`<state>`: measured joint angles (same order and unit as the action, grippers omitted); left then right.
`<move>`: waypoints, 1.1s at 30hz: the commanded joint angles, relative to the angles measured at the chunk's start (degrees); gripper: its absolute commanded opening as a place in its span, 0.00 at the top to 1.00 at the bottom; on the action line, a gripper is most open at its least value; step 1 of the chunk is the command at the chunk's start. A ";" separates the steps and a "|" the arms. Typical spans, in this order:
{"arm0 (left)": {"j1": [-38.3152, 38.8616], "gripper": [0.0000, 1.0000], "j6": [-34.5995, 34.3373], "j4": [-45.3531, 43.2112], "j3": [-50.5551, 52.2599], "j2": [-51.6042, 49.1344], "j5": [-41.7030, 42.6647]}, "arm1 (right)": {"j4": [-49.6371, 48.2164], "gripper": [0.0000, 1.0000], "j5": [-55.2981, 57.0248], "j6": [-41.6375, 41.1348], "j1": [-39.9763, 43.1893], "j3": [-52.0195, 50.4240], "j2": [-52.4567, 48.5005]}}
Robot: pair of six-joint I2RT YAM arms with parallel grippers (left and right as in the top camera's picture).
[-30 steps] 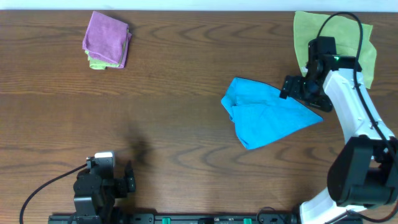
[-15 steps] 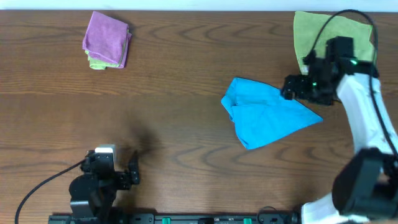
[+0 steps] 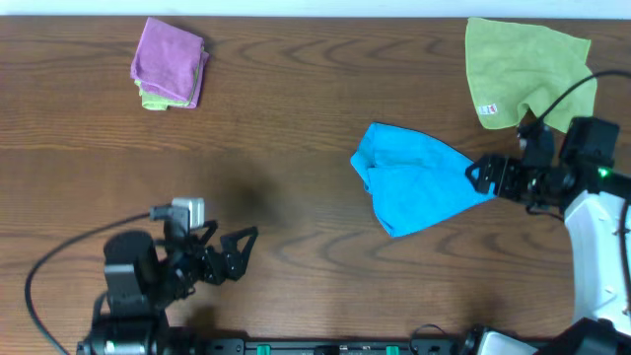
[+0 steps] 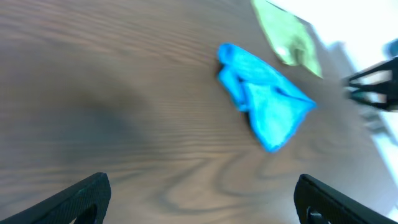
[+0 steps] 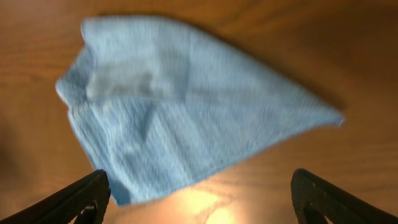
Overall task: Fold the cloth
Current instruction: 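Regrasp the blue cloth's right corner with the right gripper, then reach the left gripper to the blue cloth's left corner and grasp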
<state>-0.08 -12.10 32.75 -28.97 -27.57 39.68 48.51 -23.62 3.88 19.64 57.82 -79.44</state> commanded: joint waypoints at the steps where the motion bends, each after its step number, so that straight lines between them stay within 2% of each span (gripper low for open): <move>1: 3.61 0.05 -0.85 -0.04 -6.51 -8.48 7.19 | -0.68 0.07 -2.99 0.92 0.59 -2.23 2.01; 7: 12.37 0.05 -0.98 -1.92 -13.92 -20.94 8.09 | -1.64 0.07 -5.35 0.90 0.59 -3.26 3.89; 14: 14.49 0.05 -19.80 -12.98 -13.94 -30.80 7.96 | -1.33 0.05 -7.17 0.90 0.59 -3.26 5.09; 24: 22.80 0.05 -31.08 -28.85 -13.94 -51.69 7.96 | -1.09 0.04 -8.81 0.85 0.59 -3.26 5.09; 33: 28.35 0.05 -42.84 -42.99 -13.94 -66.12 8.46 | -0.31 0.02 -8.81 0.85 0.59 -3.26 5.09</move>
<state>26.44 -49.95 -8.51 -42.09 -91.31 47.44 48.18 -31.33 4.01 19.88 54.68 -74.94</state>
